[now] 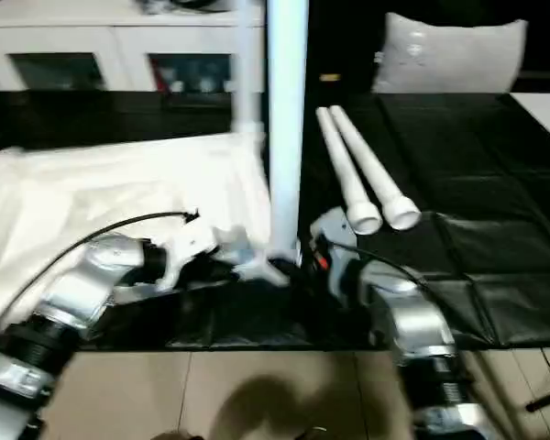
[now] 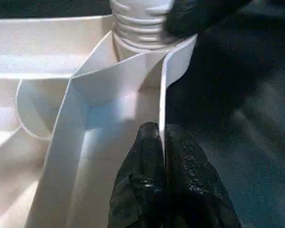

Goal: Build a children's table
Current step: Rotate leg to tighten

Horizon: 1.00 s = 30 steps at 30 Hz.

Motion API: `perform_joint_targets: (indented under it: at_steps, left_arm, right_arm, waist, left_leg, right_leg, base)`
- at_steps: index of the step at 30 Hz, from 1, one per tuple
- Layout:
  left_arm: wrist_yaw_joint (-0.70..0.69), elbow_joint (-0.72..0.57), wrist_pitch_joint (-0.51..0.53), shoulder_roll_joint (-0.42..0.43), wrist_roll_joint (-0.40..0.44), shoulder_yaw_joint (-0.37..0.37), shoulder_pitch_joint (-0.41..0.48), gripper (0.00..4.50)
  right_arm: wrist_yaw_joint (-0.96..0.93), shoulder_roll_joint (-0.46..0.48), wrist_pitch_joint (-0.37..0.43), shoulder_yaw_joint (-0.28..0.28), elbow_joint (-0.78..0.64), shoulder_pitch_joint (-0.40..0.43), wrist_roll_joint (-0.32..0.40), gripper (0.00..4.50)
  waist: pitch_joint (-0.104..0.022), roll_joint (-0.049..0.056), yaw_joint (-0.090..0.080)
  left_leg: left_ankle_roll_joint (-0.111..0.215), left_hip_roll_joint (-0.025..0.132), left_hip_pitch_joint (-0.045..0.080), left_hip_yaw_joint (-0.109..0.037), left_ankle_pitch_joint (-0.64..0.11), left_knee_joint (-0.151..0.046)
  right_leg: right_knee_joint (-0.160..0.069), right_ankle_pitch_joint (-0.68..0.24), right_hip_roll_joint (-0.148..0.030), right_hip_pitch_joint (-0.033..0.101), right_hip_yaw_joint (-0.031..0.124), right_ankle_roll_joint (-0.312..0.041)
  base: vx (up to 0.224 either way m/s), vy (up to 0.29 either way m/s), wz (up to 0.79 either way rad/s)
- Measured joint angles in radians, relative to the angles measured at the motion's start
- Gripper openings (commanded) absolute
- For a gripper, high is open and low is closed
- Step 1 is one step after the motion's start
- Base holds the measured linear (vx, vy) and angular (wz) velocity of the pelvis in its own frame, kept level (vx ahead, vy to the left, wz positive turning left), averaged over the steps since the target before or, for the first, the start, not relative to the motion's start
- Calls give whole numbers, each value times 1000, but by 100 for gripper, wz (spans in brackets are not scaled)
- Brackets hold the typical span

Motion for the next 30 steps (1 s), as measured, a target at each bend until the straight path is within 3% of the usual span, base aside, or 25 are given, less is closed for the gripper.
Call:
perform_joint_targets:
  at_steps: [3,6,8,12,18,21,25,30]
  left_arm:
    - [148,-2,65,-90,27,27,0,0]
    - [236,-7,91,-147,35,32,0,0]
    - [252,-24,111,-155,35,29,0,0]
    - [251,-32,107,-146,38,22,0,0]
    - [199,-32,54,-88,33,3,4,0]
    - [145,-20,-3,-36,31,2,4,0]
    - [63,3,-83,24,26,-1,4,0]
    - [-103,10,-188,112,-8,-36,5,0]
  right_arm:
    - [-184,78,-3,-27,65,-60,-44,272]
    - [-283,108,-19,-39,96,-90,-71,272]
    - [-288,110,-34,-44,97,-90,-78,328]
    - [-272,110,-50,-44,93,-83,-76,355]
    - [-118,42,-75,-33,49,-32,-44,409]
    - [28,-37,-102,1,23,0,-13,440]
    - [166,-105,-104,25,10,7,14,445]
    - [340,-202,-86,54,-9,0,36,445]
  waist:
    - [0,0,-11]
    - [0,0,-8]
    - [0,0,-4]
    - [0,0,0]
    - [2,-1,6]
    - [2,-2,5]
    - [2,-2,8]
    - [2,-2,28]
  left_leg:
    - [0,0,0,0,0,-1]
    - [1,0,-1,0,-1,-1]
    - [4,0,-4,0,1,-2]
    - [7,0,-7,0,3,-2]
    - [6,0,-6,0,3,-2]
    - [6,1,-7,0,3,-2]
    - [7,1,-7,0,3,-2]
    - [7,1,-7,0,3,-1]
  right_leg:
    - [0,1,0,-1,0,-2]
    - [-1,1,0,-3,-1,-2]
    - [-1,1,0,-6,-1,-2]
    - [-1,1,0,-10,-1,-3]
    - [-1,2,0,-10,-1,-3]
    - [-1,2,0,-10,-1,-3]
    - [-1,2,1,-10,-2,-3]
    - [-1,2,1,-9,-2,-3]
  base:
    - [0,0,0]
    - [0,0,0]
    - [0,0,0]
    - [0,0,0]
    - [0,0,0]
    - [0,0,0]
    - [0,0,0]
    - [0,0,0]
